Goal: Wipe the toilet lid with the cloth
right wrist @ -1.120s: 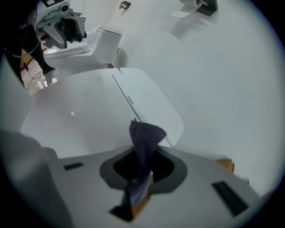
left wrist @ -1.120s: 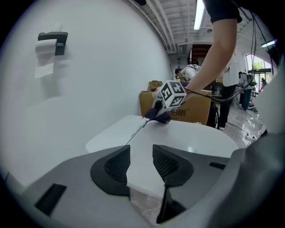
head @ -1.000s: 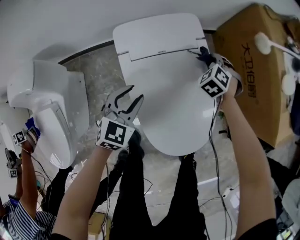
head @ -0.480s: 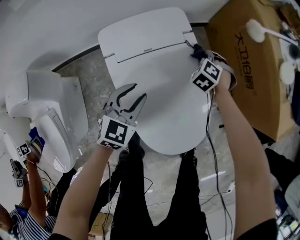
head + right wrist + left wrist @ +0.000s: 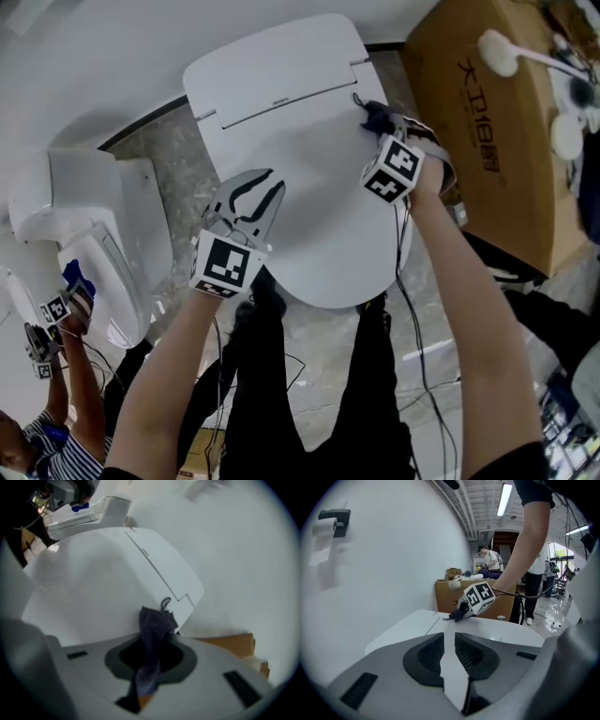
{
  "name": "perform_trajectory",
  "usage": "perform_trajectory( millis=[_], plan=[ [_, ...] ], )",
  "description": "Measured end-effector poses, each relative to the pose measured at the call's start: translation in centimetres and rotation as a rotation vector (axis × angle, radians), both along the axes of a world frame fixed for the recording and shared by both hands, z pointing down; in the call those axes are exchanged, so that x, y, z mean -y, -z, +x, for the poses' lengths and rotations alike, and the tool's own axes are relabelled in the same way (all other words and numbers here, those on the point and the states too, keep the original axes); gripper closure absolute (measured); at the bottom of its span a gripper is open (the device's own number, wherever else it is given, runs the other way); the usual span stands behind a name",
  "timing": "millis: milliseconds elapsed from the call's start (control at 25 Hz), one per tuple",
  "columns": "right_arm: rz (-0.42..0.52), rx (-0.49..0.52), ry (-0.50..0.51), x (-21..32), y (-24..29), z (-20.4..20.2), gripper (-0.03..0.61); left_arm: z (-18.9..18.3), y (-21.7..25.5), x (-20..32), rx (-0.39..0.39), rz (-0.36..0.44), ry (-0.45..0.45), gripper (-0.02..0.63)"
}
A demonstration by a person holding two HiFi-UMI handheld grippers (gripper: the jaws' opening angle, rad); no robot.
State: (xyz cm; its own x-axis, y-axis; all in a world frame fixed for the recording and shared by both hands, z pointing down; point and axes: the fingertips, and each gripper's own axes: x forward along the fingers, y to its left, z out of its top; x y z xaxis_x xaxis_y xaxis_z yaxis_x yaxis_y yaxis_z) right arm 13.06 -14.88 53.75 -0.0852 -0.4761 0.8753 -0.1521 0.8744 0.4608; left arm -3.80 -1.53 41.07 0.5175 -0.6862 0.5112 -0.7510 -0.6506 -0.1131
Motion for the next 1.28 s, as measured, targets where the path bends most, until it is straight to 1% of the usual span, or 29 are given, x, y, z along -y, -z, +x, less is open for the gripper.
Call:
perform_trajectory(
  millis=[80, 160, 440, 760, 1040, 1280],
  plan=[
    [-0.001, 0.004, 0.004, -0.6, 0.0, -0.1, 0.511, 0.1, 0.2, 0.0, 0.004, 0.008, 0.003, 0.563],
    [-0.002, 0.008, 0.007, -1.1, -0.1, -0.2, 0.511, 0.2, 0.3, -0.2, 0.003, 0.013, 0.001, 0.592],
    [-0.017, 0.027, 0.014, -3.7, -0.1, -1.0, 0.511, 0.7, 0.4, -1.0, 0.005, 0.004, -0.016, 0.594],
    [-0.045, 0.059, 0.023, -7.8, -0.1, -2.1, 0.511, 0.5, 0.8, -1.4, 0.014, 0.015, -0.011, 0.594],
    [-0.083, 0.086, 0.043, -11.7, -0.4, -3.0, 0.511, 1.0, 0.8, -1.9, 0.017, 0.015, -0.015, 0.594],
    [-0.097, 0.099, 0.059, -14.8, -0.3, -3.5, 0.511, 1.4, 0.3, -2.4, 0.016, 0.001, -0.016, 0.594]
  ],
)
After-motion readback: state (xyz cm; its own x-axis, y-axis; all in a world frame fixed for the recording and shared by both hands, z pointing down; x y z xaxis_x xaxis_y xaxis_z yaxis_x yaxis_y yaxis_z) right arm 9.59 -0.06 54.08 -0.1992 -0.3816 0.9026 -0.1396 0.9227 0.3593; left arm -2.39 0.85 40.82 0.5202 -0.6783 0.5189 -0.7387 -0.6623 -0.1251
